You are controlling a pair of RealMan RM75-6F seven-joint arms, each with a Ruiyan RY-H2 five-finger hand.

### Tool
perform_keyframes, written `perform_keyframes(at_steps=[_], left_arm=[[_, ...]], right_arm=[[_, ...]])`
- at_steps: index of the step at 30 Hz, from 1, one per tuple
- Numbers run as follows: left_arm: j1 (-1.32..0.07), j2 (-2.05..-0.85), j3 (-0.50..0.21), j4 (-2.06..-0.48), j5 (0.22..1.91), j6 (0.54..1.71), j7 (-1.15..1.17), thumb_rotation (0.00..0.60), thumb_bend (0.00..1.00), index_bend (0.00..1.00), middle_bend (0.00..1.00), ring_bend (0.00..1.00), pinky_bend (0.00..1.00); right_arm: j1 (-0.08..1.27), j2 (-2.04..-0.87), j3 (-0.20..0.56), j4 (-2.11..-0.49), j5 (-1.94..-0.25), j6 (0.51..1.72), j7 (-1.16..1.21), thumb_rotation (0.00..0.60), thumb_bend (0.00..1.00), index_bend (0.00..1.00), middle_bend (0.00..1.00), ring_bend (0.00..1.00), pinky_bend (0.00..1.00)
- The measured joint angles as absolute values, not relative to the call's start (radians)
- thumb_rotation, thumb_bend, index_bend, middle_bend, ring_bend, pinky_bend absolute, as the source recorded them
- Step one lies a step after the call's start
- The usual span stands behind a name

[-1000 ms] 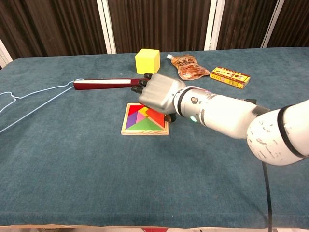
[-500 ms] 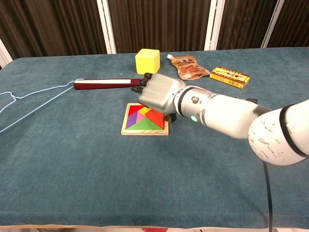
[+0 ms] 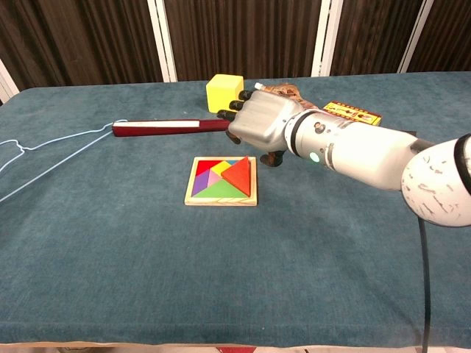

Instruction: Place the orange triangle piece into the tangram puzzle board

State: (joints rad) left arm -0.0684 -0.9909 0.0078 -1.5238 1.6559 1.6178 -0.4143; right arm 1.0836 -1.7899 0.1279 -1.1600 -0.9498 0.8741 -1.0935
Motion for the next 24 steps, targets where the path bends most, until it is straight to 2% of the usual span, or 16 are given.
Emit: perform_keyframes(at_steps=[4,24], left_arm=[[-0.072,-0.991,0.009,-1.526,1.658,1.611,-0.409,0.6,0.47,0.0,0.0,0.0,0.02],[-0.073,-0.989,0.009,-1.522,1.653,1.608,-0.421,0.6,0.47,0.0,0.0,0.0,0.02]], right_arm=[[1.086,-1.79,0.126,-1.148,-0.931,0.855,-1.092,0.6,0.58,0.45,0.0,0.0,0.0],[1.12,-1.851,0.12,-1.075,-0.911,0.816,-1.067,0.6,0.58,0.47,0.0,0.0,0.0]])
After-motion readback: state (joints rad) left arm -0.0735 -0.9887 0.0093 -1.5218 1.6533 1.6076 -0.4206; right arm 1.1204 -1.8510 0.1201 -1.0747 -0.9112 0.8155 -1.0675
